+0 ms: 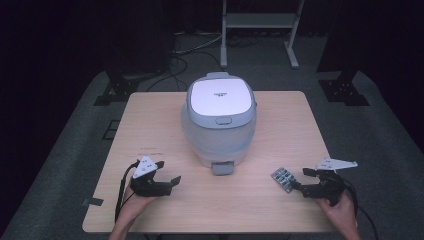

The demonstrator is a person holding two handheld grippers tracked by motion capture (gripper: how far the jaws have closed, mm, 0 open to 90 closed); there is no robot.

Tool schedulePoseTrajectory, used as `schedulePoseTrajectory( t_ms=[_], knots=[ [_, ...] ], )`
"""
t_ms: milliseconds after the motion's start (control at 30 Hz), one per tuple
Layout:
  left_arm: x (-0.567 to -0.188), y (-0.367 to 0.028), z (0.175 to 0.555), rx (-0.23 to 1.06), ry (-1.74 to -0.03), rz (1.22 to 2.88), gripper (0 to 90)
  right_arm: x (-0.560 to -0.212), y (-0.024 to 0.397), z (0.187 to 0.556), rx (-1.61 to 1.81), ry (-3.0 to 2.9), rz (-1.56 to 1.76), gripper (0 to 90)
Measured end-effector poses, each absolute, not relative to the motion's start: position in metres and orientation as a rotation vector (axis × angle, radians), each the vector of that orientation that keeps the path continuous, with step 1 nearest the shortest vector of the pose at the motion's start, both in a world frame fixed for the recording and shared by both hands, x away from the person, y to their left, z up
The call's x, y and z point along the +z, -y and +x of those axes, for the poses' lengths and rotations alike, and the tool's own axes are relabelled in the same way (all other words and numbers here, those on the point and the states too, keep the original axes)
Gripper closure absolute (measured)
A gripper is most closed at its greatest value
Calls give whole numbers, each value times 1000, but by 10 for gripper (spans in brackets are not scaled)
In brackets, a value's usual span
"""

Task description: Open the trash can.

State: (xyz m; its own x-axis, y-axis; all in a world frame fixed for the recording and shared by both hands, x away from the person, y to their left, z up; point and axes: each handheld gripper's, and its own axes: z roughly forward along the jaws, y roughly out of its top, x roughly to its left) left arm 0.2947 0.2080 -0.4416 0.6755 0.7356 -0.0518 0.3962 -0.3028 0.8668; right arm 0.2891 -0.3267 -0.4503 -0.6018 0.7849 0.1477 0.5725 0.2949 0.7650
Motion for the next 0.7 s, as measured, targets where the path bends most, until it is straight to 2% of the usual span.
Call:
schedulePoseTrajectory(
  t_ms=[400,467,567,700],
  knots=[
    [-410,-199,290,438,-827,1907,154,-450,320,294,1200,-2326,1230,210],
    [-400,-199,290,445,-796,1913,196,-449,319,294,1202,-2327,1224,210],
    [-390,-197,290,461,-782,1925,202,-449,319,293,1202,-2328,1224,210],
    [-367,-194,293,458,-735,1932,258,-445,319,292,1201,-2320,1207,210]
  ],
)
